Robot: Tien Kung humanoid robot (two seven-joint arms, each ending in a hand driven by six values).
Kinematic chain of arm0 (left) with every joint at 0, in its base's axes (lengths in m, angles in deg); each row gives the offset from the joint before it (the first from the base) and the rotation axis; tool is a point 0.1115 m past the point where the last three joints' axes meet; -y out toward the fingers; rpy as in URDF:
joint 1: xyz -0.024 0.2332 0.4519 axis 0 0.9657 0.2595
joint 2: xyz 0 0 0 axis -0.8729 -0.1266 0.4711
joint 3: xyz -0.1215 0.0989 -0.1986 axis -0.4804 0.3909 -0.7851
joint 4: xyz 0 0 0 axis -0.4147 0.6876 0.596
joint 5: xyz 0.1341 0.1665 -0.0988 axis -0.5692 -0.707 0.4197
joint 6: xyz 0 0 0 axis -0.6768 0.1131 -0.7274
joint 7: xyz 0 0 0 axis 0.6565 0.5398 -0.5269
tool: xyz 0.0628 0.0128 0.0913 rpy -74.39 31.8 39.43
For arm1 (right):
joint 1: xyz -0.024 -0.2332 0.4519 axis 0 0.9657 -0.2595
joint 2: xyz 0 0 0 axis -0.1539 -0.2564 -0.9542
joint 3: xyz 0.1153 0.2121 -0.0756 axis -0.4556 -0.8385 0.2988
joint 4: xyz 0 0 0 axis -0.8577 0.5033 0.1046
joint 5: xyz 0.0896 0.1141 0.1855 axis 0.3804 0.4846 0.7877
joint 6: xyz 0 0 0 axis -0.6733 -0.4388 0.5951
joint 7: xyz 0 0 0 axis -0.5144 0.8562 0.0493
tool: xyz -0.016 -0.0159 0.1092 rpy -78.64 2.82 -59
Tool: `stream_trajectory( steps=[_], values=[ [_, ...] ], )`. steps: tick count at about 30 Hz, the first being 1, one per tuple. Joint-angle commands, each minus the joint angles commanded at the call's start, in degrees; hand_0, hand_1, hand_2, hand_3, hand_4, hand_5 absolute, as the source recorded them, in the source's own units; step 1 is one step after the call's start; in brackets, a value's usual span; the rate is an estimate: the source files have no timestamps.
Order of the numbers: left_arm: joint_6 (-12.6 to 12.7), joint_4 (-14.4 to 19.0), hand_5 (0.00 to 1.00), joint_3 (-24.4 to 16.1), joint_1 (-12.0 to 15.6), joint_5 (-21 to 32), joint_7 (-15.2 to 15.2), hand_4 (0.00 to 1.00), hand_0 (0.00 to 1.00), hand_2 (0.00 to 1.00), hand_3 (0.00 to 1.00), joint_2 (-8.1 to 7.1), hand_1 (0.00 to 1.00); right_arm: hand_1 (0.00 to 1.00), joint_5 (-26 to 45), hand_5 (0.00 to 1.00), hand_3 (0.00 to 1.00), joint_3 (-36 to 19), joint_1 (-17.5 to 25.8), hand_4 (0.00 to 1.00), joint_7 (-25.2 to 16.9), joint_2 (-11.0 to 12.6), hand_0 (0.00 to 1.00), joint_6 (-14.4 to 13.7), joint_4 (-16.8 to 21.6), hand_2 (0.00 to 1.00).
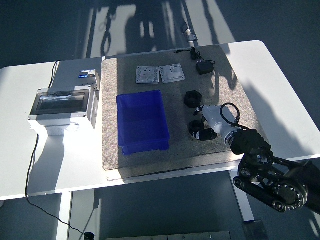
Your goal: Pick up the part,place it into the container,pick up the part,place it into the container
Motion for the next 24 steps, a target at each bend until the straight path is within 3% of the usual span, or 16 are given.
stream_trajectory(
  steps=[2, 3, 8, 15, 21, 24],
  values=[
    [0.1, 0.0, 0.729, -0.1, 0.0, 0.0, 0.0, 0.623, 0.611, 0.544, 0.618, 0.02, 0.311, 0.515, 0.1, 0.061, 0.576, 0.1, 0.0, 0.229, -0.2, 0.0, 0.707, -0.2, 0.0, 0.382],
    [0.2, 0.0, 0.763, -0.2, 0.0, -0.1, -0.1, 0.633, 0.610, 0.540, 0.622, 0.03, 0.310, 0.521, 0.1, 0.053, 0.570, 0.0, -0.2, 0.176, -0.4, 0.1, 0.702, -0.5, 0.0, 0.384],
    [0.4, 0.0, 0.763, -0.3, 0.0, -0.4, -0.2, 0.633, 0.610, 0.540, 0.622, 0.01, 0.310, 0.521, 0.6, 0.053, 0.570, -1.6, -1.5, 0.176, -2.2, 0.8, 0.702, -3.3, 0.6, 0.384],
    [0.6, 0.0, 0.761, -0.6, 0.0, -0.8, -0.2, 0.631, 0.611, 0.534, 0.620, -0.17, 0.309, 0.517, 3.5, 0.061, 0.570, -2.6, -5.9, 0.172, -5.7, 1.2, 0.699, -9.0, 1.4, 0.398],
    [0.7, 0.0, 0.775, -0.9, 0.1, -1.2, -0.2, 0.649, 0.611, 0.532, 0.625, -0.22, 0.308, 0.515, 9.8, 0.062, 0.570, 2.5, -10.1, 0.177, -9.9, -1.4, 0.699, -13.8, 2.4, 0.402],
    [0.7, 0.0, 0.775, -0.9, 0.0, -1.5, -0.1, 0.649, 0.611, 0.532, 0.625, -0.18, 0.308, 0.515, 11.8, 0.062, 0.570, 6.3, -11.7, 0.177, -13.1, -3.5, 0.699, -14.3, 2.6, 0.402]
  ],
)
